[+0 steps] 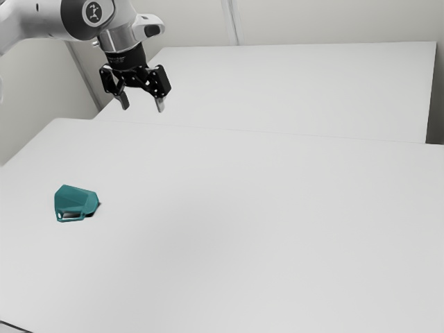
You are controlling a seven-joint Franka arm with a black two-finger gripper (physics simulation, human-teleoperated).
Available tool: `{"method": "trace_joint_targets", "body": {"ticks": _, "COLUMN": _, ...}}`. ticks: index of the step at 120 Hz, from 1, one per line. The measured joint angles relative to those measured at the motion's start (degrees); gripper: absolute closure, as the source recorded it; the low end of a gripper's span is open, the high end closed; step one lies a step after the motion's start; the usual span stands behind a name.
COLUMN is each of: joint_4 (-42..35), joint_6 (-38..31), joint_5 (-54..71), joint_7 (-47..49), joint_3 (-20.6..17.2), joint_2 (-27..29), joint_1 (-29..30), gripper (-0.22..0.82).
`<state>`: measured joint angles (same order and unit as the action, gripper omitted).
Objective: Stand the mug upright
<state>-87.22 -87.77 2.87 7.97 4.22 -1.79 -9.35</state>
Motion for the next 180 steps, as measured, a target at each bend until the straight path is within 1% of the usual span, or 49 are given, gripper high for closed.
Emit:
{"method": "trace_joint_targets", "body": {"ticks": 24, "joint_4": -0.12, "joint_6": 0.15, "joint_5": 0.07, "joint_7": -0.08, "joint_3": -0.31, "joint_2": 0.25, "joint_1": -0.17, "gripper": 0.0}}
{"method": "trace_joint_targets", "body": {"ticks": 32, "joint_4": -1.22, "joint_6": -0.09, "joint_5": 0.06, "joint_7": -0.09, "joint_3": -0.38, "joint_2": 1.02, "joint_1": -0.4, "gripper": 0.0}}
{"method": "trace_joint_targets", "body": {"ticks": 40, "joint_4": -4.46, "joint_6": -0.91, "joint_5": 0.02, "joint_7": -0.09, "joint_3": -0.45, "joint_2": 3.6, "joint_1": -0.72, "gripper": 0.0}}
{"method": "trace_joint_targets", "body": {"ticks": 51, "joint_4": -12.26, "joint_6": -3.34, "joint_5": -0.27, "joint_7": -0.1, "joint_3": -0.39, "joint_2": 9.95, "joint_1": -0.65, "gripper": 0.0}}
{"method": "trace_joint_targets", "body": {"ticks": 59, "joint_4": -16.97, "joint_6": -5.22, "joint_5": -0.84, "joint_7": -0.08, "joint_3": -0.25, "joint_2": 13.24, "joint_1": 1.61, "gripper": 0.0}}
{"method": "trace_joint_targets", "body": {"ticks": 70, "joint_4": -20.86, "joint_6": -7.33, "joint_5": -2.98, "joint_7": 0.03, "joint_3": 0.12, "joint_2": 14.0, "joint_1": 6.9, "gripper": 0.0}}
{"method": "trace_joint_targets", "body": {"ticks": 80, "joint_4": -22.42, "joint_6": -8.53, "joint_5": -5.18, "joint_7": 0.05, "joint_3": 2.99, "joint_2": 13.58, "joint_1": 9.0, "gripper": 0.0}}
{"method": "trace_joint_targets", "body": {"ticks": 100, "joint_4": -22.79, "joint_6": -10.58, "joint_5": -8.93, "joint_7": -2.12, "joint_3": 12.06, "joint_2": 10.21, "joint_1": 9.54, "gripper": 0.0}}
{"method": "trace_joint_targets", "body": {"ticks": 111, "joint_4": -22.59, "joint_6": -11.7, "joint_5": -10.93, "joint_7": -6.37, "joint_3": 16.65, "joint_2": 8.18, "joint_1": 9.74, "gripper": 0.0}}
{"method": "trace_joint_targets", "body": {"ticks": 118, "joint_4": -22.13, "joint_6": -12.26, "joint_5": -12.86, "joint_7": -10.23, "joint_3": 18.61, "joint_2": 5.47, "joint_1": 11.29, "gripper": 0.0}}
{"method": "trace_joint_targets", "body": {"ticks": 132, "joint_4": -19.08, "joint_6": -13.06, "joint_5": -19.01, "joint_7": -19.88, "joint_3": 19.62, "joint_2": -1.82, "joint_1": 17.54, "gripper": 0.0}}
{"method": "trace_joint_targets", "body": {"ticks": 156, "joint_4": -15.52, "joint_6": -13.29, "joint_5": -26.6, "joint_7": -37.01, "joint_3": 19.77, "joint_2": -8.91, "joint_1": 24.6, "gripper": 0.0}}
{"method": "trace_joint_targets", "body": {"ticks": 180, "joint_4": -10.88, "joint_6": -10.7, "joint_5": -35.4, "joint_7": -50.89, "joint_3": 19.73, "joint_2": -18.77, "joint_1": 32.64, "gripper": 0.0}}
